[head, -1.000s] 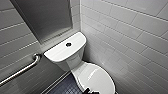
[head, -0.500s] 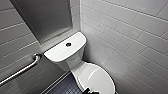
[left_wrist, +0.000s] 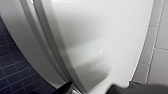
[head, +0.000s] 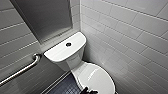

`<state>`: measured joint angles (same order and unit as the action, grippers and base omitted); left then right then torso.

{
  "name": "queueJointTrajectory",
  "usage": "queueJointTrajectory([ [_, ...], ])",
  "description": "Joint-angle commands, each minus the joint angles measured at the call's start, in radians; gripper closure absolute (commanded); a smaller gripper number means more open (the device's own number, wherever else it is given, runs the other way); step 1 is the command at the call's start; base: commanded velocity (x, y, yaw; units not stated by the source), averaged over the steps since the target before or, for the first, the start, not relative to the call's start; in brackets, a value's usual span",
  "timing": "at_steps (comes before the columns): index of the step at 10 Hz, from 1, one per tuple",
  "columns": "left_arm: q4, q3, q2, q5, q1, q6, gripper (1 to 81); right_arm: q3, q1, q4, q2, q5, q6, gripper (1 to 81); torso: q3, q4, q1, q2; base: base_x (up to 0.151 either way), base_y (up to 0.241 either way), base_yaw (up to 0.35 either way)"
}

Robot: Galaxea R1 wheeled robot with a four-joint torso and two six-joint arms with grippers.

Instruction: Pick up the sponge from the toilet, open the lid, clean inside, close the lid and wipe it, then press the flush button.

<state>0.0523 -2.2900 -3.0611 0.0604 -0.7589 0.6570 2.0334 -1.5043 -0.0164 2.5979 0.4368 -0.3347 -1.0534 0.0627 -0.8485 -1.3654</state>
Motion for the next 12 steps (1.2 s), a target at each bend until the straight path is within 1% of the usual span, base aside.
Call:
queueJointTrajectory([
  [1, -0.019, 0.026, 0.002, 0.084, 0.149, -0.019, 1.0, -0.009, -0.014, 0.007, -0.019, -0.067, -0.003, 81.1, 0.0, 0.0, 0.0, 0.0, 0.0, 0.0, 0.0],
  [4, -0.02, 0.115, 0.051, 0.101, 0.169, 0.012, 1.0, -0.004, -0.014, 0.007, -0.016, -0.067, -0.003, 81.1, 0.0, 0.0, 0.0, 0.0, 0.0, 0.0, 0.0],
  [10, -0.028, 0.224, 0.088, 0.102, 0.178, 0.012, 1.0, 0.033, -0.011, 0.007, 0.007, -0.069, -0.004, 81.1, 0.0, 0.0, 0.0, 0.0, 0.0, 0.0, 0.0],
  [12, -0.048, 0.312, 0.117, 0.095, 0.177, 0.012, 1.0, 0.034, -0.011, 0.007, 0.01, -0.069, -0.004, 81.1, 0.0, 0.0, 0.0, 0.0, 0.0, 0.0, 0.0],
])
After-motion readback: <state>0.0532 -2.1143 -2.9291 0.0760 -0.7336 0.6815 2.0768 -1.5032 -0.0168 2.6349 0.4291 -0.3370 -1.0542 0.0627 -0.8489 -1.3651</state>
